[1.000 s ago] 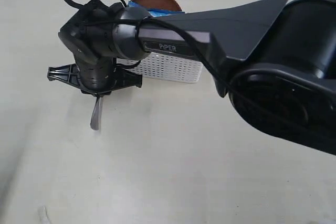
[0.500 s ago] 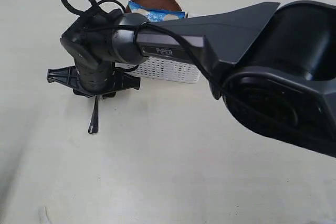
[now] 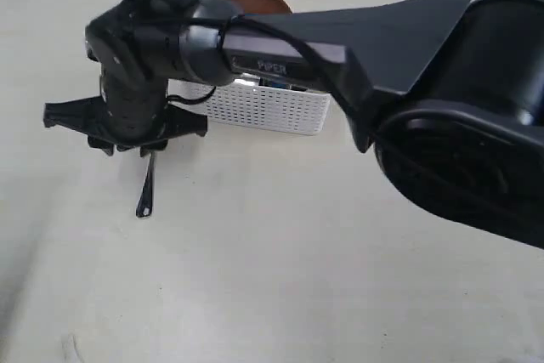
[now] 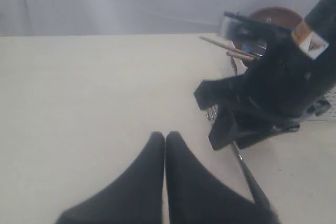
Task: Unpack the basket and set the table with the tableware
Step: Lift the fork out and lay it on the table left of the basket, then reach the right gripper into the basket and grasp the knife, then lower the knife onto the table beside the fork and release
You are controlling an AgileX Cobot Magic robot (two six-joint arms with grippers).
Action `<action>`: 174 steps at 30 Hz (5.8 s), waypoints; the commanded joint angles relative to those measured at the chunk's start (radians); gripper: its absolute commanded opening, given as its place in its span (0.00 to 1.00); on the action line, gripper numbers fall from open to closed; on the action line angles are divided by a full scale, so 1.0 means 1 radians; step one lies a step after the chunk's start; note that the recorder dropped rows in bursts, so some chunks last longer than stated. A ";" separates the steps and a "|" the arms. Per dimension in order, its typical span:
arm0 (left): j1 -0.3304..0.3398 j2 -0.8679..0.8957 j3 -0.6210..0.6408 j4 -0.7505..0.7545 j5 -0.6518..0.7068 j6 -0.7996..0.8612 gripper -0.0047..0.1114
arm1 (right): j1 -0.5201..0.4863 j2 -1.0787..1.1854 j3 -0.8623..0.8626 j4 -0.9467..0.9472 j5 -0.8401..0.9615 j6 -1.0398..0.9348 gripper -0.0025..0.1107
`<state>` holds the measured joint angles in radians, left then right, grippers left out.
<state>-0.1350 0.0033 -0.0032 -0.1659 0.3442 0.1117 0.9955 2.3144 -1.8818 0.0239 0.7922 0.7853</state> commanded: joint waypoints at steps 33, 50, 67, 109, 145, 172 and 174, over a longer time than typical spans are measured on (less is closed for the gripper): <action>-0.008 -0.003 0.003 0.004 -0.002 -0.003 0.04 | -0.396 -0.099 -0.049 0.101 0.202 -1.373 0.37; -0.008 -0.003 0.003 0.004 -0.002 -0.001 0.04 | -0.400 -0.006 -0.047 0.094 0.106 -1.415 0.20; -0.008 -0.003 0.003 0.001 -0.002 -0.003 0.04 | -0.400 -0.234 -0.047 0.176 0.139 -1.403 0.02; -0.008 -0.003 0.003 0.001 -0.002 -0.001 0.04 | -0.213 0.062 -0.049 0.790 0.129 -1.174 0.02; -0.008 -0.003 0.003 0.001 -0.002 -0.003 0.04 | -0.151 -0.011 -0.047 0.775 -0.016 -0.738 0.02; -0.008 -0.003 0.003 0.001 -0.002 -0.003 0.04 | -0.106 0.076 -0.047 0.355 -0.073 -0.257 0.02; -0.008 -0.003 0.003 0.001 -0.002 -0.003 0.04 | -0.106 0.083 -0.047 0.355 -0.089 -0.265 0.02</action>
<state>-0.1350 0.0033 -0.0032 -0.1659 0.3442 0.1117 0.8915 2.3919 -1.9276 0.3753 0.7309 0.5273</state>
